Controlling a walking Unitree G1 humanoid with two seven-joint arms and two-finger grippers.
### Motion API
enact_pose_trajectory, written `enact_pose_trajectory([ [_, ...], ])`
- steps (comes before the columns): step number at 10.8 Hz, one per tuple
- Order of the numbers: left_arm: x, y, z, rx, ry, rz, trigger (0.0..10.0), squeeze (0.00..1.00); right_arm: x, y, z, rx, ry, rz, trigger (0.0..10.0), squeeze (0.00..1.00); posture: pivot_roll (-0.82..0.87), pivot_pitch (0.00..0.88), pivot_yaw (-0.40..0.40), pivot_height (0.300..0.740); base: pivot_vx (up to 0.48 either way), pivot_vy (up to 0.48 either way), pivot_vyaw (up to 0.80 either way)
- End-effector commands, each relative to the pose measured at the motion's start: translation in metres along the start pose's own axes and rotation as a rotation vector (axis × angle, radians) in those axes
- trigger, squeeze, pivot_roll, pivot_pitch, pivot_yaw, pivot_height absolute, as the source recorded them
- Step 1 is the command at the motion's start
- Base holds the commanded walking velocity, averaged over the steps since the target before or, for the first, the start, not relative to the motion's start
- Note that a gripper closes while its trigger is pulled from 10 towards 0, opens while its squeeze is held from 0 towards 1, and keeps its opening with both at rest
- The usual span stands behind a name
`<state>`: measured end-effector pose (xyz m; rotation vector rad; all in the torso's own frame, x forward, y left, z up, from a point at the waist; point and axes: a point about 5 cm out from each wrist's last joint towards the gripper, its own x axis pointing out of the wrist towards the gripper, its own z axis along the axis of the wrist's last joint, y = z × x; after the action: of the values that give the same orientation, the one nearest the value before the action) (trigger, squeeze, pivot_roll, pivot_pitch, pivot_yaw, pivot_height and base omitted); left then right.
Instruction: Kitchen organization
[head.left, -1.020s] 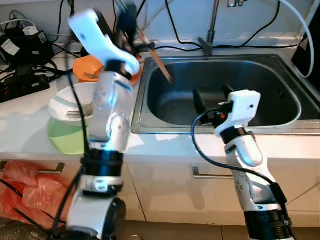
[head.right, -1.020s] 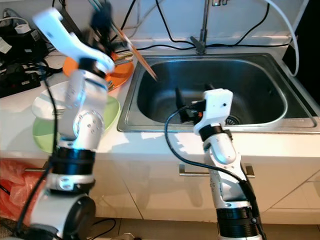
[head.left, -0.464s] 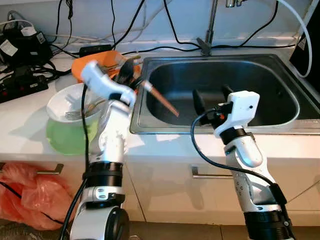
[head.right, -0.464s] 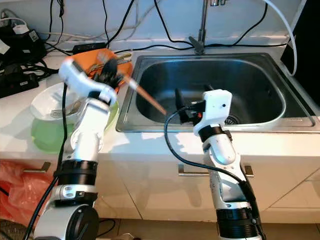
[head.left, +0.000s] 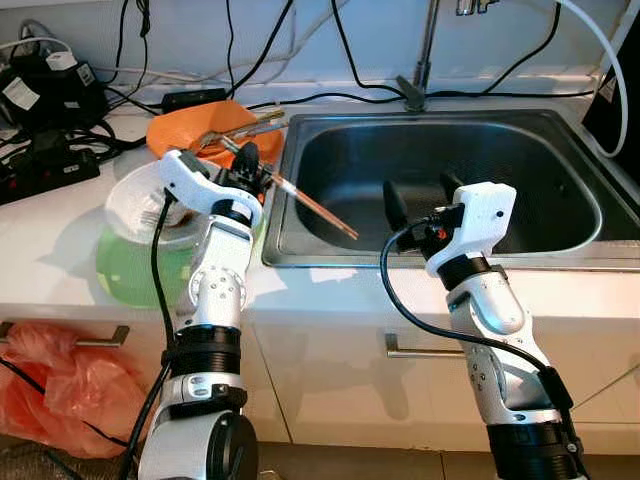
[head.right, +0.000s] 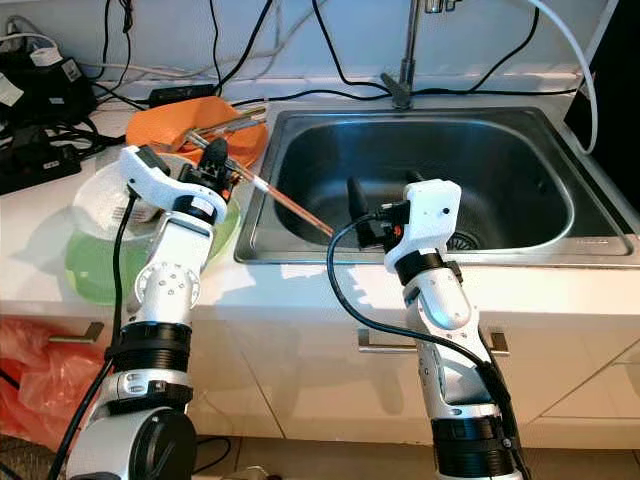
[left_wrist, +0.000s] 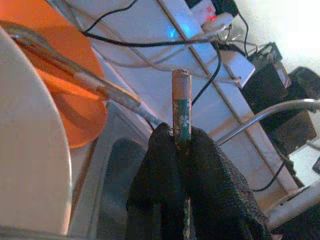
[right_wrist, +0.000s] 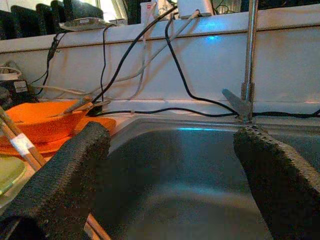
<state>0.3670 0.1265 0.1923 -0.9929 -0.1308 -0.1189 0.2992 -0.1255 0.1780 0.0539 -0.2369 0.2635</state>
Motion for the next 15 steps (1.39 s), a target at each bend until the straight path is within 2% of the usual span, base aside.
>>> enact_pose_trajectory([
  [1, 0.005, -0.010, 0.001, -0.042, -0.007, -0.014, 10.0, 0.00, -0.001, 0.002, 0.002, 0.016, -0.007, 0.008, 10.0, 0.00, 0.08, 0.000, 0.078, 0.740, 0.000, 0.000, 0.00],
  [4, 0.008, -0.017, 0.015, -0.047, -0.045, -0.046, 10.0, 0.00, 0.000, 0.001, 0.002, 0.019, -0.009, 0.000, 10.0, 0.00, 0.09, 0.000, 0.073, 0.740, 0.000, 0.000, 0.00],
  [8, 0.011, -0.042, 0.025, -0.147, -0.057, -0.137, 10.0, 0.00, 0.003, 0.002, 0.002, 0.045, -0.009, -0.006, 10.0, 0.00, 0.10, 0.000, 0.082, 0.740, 0.000, 0.000, 0.00],
  [11, 0.009, -0.039, 0.015, -0.155, -0.016, -0.134, 10.0, 0.00, 0.005, 0.001, 0.001, 0.054, -0.008, -0.010, 10.0, 0.00, 0.11, 0.000, 0.070, 0.740, 0.000, 0.000, 0.00],
  [15, 0.007, -0.041, 0.013, -0.161, -0.006, -0.139, 10.0, 0.00, 0.006, 0.001, 0.001, 0.055, -0.012, -0.011, 10.0, 0.00, 0.11, 0.000, 0.079, 0.740, 0.000, 0.000, 0.00],
])
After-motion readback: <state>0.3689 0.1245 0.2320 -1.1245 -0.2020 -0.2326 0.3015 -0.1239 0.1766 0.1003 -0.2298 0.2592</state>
